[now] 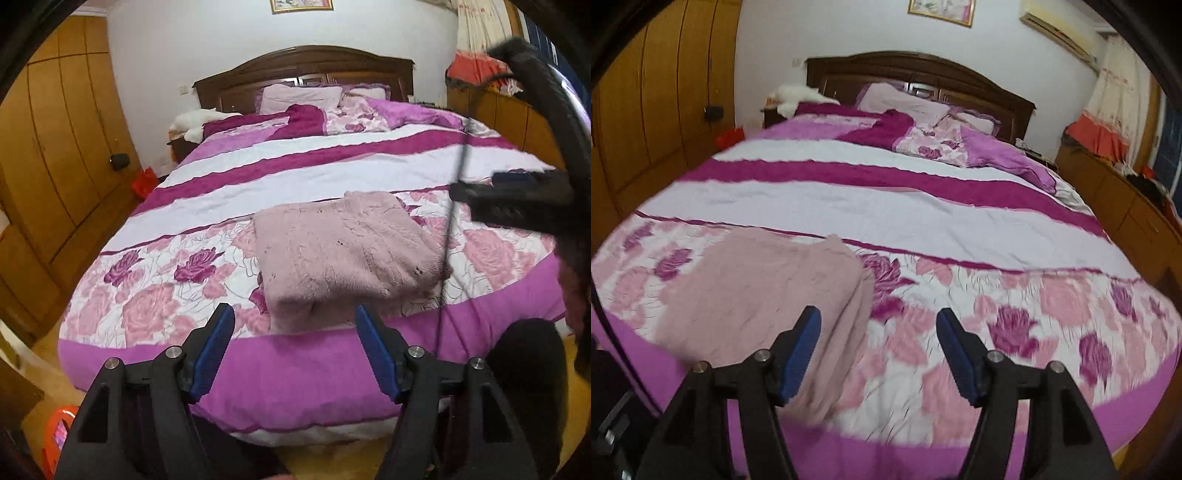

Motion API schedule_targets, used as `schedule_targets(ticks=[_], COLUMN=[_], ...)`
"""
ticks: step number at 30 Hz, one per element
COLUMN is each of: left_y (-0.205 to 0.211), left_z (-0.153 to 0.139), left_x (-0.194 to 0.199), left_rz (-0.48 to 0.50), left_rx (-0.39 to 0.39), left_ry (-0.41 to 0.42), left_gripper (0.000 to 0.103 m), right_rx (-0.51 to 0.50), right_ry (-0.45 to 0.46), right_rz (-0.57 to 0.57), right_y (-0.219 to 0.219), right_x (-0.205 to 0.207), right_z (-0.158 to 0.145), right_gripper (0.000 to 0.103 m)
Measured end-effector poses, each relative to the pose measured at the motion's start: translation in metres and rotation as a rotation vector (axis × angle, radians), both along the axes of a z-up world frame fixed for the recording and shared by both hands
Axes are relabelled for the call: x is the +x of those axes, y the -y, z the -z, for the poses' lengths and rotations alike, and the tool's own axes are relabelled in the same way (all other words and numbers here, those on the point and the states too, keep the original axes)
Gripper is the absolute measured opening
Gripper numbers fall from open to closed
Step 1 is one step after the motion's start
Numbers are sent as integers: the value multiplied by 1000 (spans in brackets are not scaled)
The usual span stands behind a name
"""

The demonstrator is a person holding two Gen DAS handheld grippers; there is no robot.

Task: Fold small clothes

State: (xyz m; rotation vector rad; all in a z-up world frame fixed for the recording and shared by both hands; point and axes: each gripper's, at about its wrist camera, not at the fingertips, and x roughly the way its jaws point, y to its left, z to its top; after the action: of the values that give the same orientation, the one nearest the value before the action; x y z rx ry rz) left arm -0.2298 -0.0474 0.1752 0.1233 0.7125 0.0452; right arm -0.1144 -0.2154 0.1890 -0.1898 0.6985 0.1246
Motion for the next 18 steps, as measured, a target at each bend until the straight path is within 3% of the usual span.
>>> schedule_targets(ticks=[7,14,18], left_y=[-5,-10,-12], left_z=[5,13,15], left_x=[-25,-33,-34], left_rz=[33,35,32], left_rx=[-16,-57,-68], left_ry=[41,3,-4], left_gripper=[46,46,46], right_rx=[-37,173,144], right_ry=[37,-50,-55], right_rz=[-1,-7,3], right_y=[-5,11,7], right_x=[-72,-107,-113], right_z=[-4,17,29], right_gripper=[72,72,72])
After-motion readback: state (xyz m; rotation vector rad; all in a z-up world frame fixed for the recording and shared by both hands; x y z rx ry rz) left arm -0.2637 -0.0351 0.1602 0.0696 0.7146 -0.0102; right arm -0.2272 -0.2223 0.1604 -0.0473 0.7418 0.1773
